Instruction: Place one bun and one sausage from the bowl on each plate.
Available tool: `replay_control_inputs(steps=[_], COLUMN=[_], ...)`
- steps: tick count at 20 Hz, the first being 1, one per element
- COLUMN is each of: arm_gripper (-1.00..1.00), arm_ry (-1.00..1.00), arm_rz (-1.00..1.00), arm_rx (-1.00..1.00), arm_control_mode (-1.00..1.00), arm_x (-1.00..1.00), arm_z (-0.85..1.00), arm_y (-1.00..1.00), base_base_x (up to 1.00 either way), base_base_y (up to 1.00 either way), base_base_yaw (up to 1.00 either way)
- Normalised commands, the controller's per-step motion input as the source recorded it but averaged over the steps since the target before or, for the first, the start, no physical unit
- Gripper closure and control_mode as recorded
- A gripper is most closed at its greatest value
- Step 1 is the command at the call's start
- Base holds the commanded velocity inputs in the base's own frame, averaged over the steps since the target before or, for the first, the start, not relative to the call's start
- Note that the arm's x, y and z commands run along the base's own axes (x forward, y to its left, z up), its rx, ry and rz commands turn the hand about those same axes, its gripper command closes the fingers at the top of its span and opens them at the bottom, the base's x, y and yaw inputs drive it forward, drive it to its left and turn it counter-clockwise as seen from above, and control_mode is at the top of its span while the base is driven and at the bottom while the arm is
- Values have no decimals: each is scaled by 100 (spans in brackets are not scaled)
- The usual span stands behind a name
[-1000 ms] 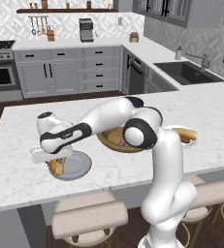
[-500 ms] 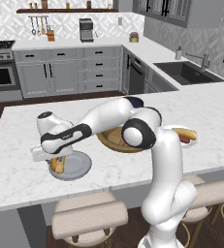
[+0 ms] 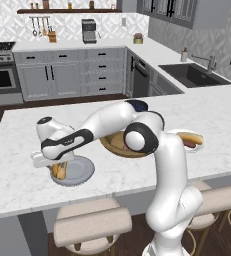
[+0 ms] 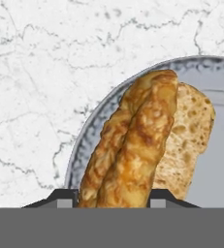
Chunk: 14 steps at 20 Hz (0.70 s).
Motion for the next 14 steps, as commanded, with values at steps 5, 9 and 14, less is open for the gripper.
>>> replay_control_inputs(steps=[5,9,14], arm_gripper=[-100,-100,-100], arm_ry=[0,-4,-6], arm_rz=[0,0,0], arm_rx=[0,0,0], arm_control_mode=[-100,-100,-100], arm_x=[0,0,0], arm_z=[-11,0,1], arm_y=[0,0,0], base_base_x=[0,0,0], base_base_y=[0,0,0], base_base_yaw=[0,0,0])
